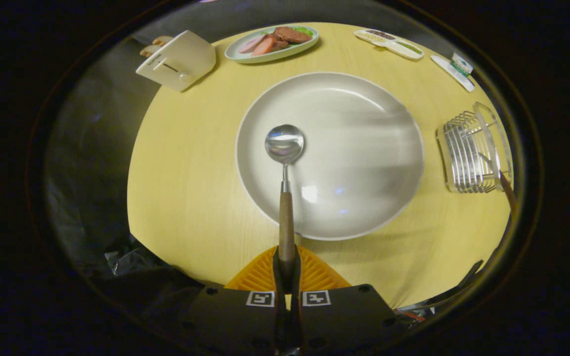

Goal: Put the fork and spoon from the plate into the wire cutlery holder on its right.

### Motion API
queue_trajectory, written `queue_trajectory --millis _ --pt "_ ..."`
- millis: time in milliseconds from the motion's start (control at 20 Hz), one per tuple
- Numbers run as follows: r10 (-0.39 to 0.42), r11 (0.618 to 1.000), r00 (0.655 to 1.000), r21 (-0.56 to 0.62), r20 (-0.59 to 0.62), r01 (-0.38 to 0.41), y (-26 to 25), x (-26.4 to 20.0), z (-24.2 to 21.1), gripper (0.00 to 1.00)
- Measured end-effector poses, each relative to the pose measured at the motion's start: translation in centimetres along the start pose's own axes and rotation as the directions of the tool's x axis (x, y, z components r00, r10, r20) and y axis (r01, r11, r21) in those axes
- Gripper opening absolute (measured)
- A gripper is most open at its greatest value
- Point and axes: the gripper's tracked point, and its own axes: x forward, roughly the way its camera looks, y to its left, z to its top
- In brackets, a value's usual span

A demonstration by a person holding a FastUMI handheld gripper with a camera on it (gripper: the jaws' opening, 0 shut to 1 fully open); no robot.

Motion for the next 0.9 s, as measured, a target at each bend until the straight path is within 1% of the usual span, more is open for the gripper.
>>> queue_trajectory --millis 100,250,450,600,700,850,900 --pt "0.004 1.000 1.000 -0.001 0.021 -0.004 -0.3 -1.0 0.0 0.06" --pt "0.037 0.999 0.998 0.026 0.041 -0.038 -0.1 -2.8 -0.1 0.06" --pt "0.053 0.997 0.996 0.055 0.076 -0.057 -0.6 -6.1 -0.1 0.06" --pt "0.039 0.996 0.994 0.080 0.104 -0.047 -2.4 -9.3 0.6 0.07" --pt "0.015 0.994 0.992 0.102 0.128 -0.029 -4.2 -11.2 1.3 0.06" --pt "-0.010 0.988 0.986 0.156 0.164 -0.016 -7.2 -14.2 2.4 0.07" --pt "-0.016 0.984 0.984 0.177 0.175 -0.015 -8.0 -14.6 2.7 0.06"
